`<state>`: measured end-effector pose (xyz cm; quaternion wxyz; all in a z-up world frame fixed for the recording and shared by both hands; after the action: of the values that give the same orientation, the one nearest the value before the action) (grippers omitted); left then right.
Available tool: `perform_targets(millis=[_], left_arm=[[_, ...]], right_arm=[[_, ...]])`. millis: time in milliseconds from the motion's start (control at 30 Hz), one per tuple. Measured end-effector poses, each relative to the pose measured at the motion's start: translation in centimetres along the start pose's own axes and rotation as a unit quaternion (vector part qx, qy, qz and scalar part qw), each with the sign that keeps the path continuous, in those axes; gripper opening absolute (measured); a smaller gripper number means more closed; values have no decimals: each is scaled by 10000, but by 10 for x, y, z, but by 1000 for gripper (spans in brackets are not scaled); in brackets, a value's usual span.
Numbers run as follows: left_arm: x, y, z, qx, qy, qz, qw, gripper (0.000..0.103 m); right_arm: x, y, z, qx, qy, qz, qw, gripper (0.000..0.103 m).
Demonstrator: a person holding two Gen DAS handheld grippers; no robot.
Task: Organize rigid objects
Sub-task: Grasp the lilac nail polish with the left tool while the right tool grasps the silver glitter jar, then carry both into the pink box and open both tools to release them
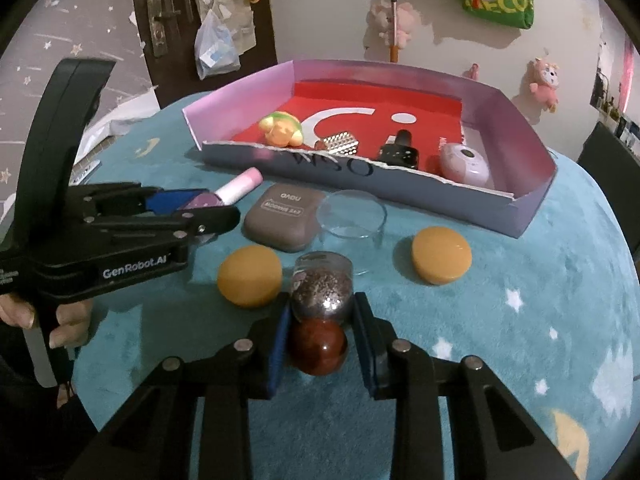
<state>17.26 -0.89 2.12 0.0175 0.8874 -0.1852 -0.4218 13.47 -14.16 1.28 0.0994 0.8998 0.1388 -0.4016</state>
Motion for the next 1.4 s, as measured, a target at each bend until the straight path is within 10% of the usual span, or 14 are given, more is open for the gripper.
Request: perform_targets(millis=[733,1067,1400], left_arm=[[-35,18,-4,85,346,230,9991,34],[-15,24,-95,268,240,787,9963,34],[62,16,-148,310,-369,697,9964,34]], right_arm=[[-18,13,-11,218,208,-112,9995,32],[-3,55,-107,558,318,-332,9974,32],[84,87,-173,495,-471,126,9976,32]])
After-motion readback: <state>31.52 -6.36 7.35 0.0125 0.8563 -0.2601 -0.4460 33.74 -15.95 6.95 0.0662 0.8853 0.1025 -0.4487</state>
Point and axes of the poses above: each gripper's, at about its wrist camera, not at the fingertips, and x roughly the way its jaws point, y to its right, z to its underside, the point moved 2 cm from there along x, roughly the way its jaws point, and after that the axes turned 10 degrees about z, right-handed, at the moved point
